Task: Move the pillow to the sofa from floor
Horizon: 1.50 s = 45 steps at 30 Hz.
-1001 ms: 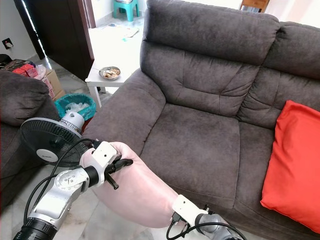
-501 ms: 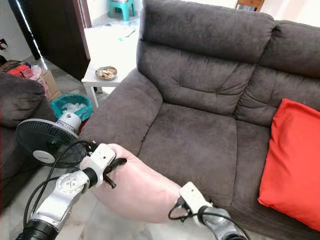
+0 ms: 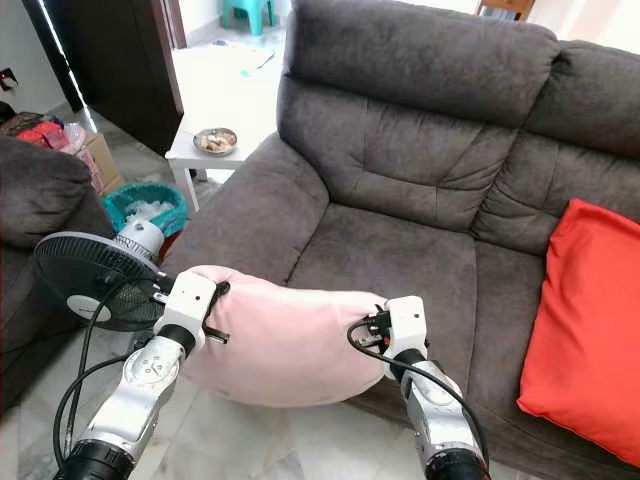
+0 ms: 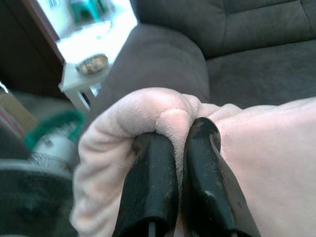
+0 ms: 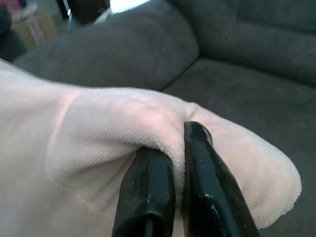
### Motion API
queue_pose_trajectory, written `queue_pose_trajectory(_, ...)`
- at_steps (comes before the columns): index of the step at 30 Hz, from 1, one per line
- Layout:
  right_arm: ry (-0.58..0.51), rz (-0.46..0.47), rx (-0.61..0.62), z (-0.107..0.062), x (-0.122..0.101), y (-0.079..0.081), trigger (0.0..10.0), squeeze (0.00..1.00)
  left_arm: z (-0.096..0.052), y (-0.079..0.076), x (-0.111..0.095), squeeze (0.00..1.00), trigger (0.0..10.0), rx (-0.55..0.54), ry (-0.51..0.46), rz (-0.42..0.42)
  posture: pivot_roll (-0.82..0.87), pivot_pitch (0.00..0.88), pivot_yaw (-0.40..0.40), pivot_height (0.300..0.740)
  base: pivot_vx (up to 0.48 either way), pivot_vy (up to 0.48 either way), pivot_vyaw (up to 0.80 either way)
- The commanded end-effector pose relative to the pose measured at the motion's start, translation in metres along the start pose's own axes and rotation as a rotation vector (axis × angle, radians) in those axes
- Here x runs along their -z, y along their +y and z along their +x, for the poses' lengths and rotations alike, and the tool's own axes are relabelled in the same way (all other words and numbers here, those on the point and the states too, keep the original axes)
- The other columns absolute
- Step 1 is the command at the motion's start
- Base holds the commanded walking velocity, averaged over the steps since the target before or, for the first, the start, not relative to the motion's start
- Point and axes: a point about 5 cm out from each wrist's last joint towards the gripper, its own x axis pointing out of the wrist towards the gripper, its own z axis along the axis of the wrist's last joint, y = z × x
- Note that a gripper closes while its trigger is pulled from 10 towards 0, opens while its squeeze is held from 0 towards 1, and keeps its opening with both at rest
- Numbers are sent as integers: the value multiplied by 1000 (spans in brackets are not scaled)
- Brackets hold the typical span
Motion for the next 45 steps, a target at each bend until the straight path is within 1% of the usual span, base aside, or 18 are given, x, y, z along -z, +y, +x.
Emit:
queue_pose_trajectory(1,-130,-9,24,3,-30,-3,10000,0,4,-2,-31,0,10000,-19,-166,56,144,40,-109,740,0,0,0)
queue_pose_trajectory(2,-170,-10,36,4,-41,-3,10000,0,5,-1,-38,0,10000,-49,-197,60,144,36,-108,740,0,0,0)
queue_pose_trajectory(3,-186,-14,47,4,-46,-3,10000,0,6,1,-40,0,10000,-65,-209,68,144,36,-108,740,0,0,0)
queue_pose_trajectory(5,-199,-19,60,3,-51,-4,10000,0,6,2,-42,0,10000,-79,-219,79,140,31,-109,740,0,0,0)
queue_pose_trajectory(7,-236,-2,66,4,-62,-1,10000,0,6,9,-46,0,10000,-112,-250,82,141,22,-108,740,0,0,0)
queue_pose_trajectory(8,-281,-1,64,4,-74,3,10000,0,5,15,-53,0,10000,-131,-283,102,143,19,-108,740,0,0,0)
queue_pose_trajectory(12,-326,18,74,3,-83,5,10000,0,4,19,-59,0,10000,-164,-308,92,149,8,-105,740,0,0,0)
queue_pose_trajectory(13,-349,18,74,2,-88,8,10000,0,3,20,-64,0,10000,-172,-327,92,152,3,-104,740,0,0,0)
queue_pose_trajectory(19,-369,18,64,-1,-94,15,10000,0,5,17,-75,0,10000,-145,-367,89,152,0,-93,740,0,0,0)
queue_pose_trajectory(25,-362,28,83,-3,-94,14,10000,0,6,17,-77,0,10000,-135,-368,85,149,0,-83,740,0,0,0)
queue_pose_trajectory(28,-350,38,99,-1,-95,12,10000,0,8,17,-78,0,10000,-127,-370,90,149,0,-84,740,260,0,-235)
queue_pose_trajectory(32,-369,32,95,0,-100,13,10000,0,9,18,-79,0,10000,-128,-371,88,149,0,-86,740,281,0,-781)
queue_pose_trajectory(35,-384,24,95,0,-103,13,10000,0,9,18,-79,0,10000,-129,-369,86,155,10,-90,740,287,0,0)
queue_pose_trajectory(38,-384,23,91,1,-105,15,10000,0,9,18,-79,0,10000,-130,-367,84,158,17,-93,740,295,0,0)
queue_pose_trajectory(45,-388,15,48,5,-108,23,10000,0,8,21,-79,0,10000,-142,-363,79,163,30,-98,740,297,0,0)
